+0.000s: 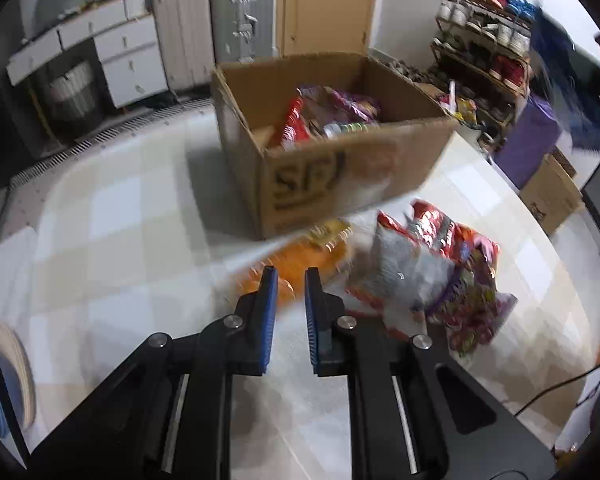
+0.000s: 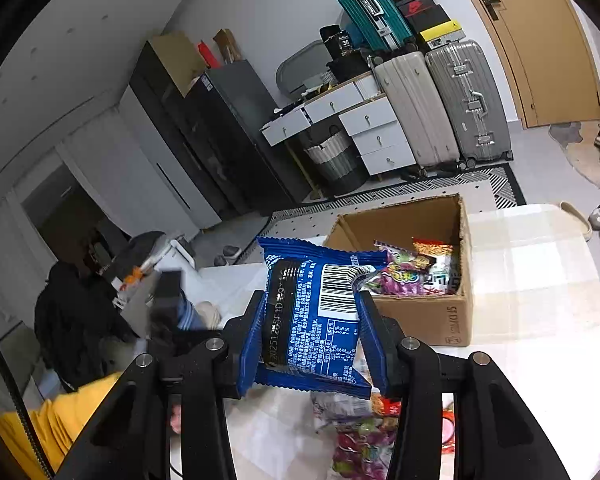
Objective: Organize snacks
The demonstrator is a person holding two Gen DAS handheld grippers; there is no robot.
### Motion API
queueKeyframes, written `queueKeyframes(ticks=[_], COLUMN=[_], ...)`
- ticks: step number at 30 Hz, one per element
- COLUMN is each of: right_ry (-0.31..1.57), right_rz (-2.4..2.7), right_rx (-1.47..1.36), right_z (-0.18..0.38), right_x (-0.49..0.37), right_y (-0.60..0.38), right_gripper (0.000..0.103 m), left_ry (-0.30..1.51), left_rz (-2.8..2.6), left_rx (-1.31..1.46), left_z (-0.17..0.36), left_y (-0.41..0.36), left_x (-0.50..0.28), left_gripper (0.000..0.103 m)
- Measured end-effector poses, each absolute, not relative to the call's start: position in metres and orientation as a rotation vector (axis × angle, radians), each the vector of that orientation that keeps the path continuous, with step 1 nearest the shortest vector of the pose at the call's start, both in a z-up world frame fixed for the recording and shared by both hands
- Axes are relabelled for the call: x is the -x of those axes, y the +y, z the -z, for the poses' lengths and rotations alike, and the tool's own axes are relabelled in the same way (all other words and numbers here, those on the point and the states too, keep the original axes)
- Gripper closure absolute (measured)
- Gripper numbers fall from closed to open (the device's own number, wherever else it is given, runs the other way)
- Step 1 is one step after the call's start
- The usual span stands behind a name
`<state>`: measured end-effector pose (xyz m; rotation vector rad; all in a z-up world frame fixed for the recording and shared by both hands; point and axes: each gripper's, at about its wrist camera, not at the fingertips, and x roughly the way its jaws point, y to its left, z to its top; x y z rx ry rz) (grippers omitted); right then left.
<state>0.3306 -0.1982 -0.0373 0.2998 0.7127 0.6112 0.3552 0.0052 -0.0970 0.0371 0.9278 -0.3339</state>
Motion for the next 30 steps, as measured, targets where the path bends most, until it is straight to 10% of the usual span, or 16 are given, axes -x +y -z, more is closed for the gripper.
queueKeyframes(ticks=[11, 17, 30], right_ry=[0.735, 0.749, 0.782], right_rz=[-0.619, -0.620, -0.598], right_rx=[-0.305, -0.303, -0.317], right_z=[0.036, 0.044, 0.059], right_x=[-0.341, -0.343, -0.345], right_y=[-0.200, -0.199, -0.204], right_gripper=[0.058, 0.058, 0.058], left_ry=[1.001, 1.008, 1.163], left_rz=[0.489, 0.573, 0.643], left_rx=[-0.136, -0.212, -0.258], left_z=[0.098, 0.120, 0.170], left_y=[-0.005, -0.014, -0.018], left_x=[-0.376, -0.375, -0.409], left_gripper=[0.086, 0.048, 0.044])
